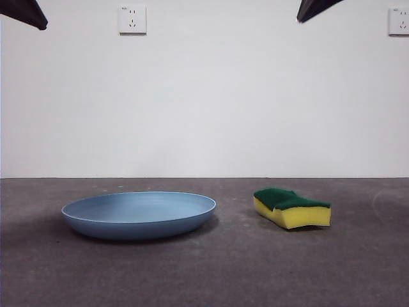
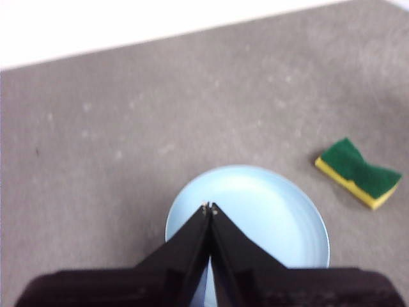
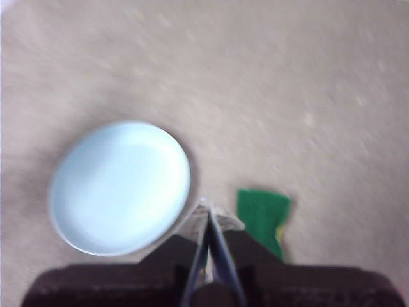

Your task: Pick up the plate,pick up the cloth,clean the plate with the cloth

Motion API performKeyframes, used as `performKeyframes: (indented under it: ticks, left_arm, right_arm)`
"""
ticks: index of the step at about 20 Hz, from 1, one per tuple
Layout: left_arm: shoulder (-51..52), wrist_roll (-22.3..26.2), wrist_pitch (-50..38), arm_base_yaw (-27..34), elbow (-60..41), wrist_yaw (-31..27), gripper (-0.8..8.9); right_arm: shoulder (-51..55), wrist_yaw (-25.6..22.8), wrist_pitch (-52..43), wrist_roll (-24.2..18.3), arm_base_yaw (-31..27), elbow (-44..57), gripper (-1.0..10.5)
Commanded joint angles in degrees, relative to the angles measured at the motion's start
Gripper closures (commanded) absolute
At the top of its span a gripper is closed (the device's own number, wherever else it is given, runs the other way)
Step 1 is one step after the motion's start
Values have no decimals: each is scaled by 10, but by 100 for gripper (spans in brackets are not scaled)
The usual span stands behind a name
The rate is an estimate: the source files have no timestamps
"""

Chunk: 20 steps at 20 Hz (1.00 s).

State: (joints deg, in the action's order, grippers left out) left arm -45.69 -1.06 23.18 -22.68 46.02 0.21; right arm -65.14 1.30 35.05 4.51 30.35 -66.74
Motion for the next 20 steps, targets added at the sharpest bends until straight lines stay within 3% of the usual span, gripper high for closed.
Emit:
performKeyframes:
  ticks: [1, 6, 10, 20]
  left_arm:
    - [22, -10, -53, 0, -51, 3, 822]
    - [97, -69, -238, 0, -231, 3, 822]
    - [92, -91, -248, -1, -258, -1, 814]
    - [87, -91, -239, -1, -258, -1, 814]
  right_arm:
    - [55, -14, -66, 16, 21, 87, 957]
    - [213, -138, -178, 22, 87, 297, 957]
    - [271, -138, -111, 64, 94, 332, 946]
    - [286, -136, -75, 64, 94, 332, 946]
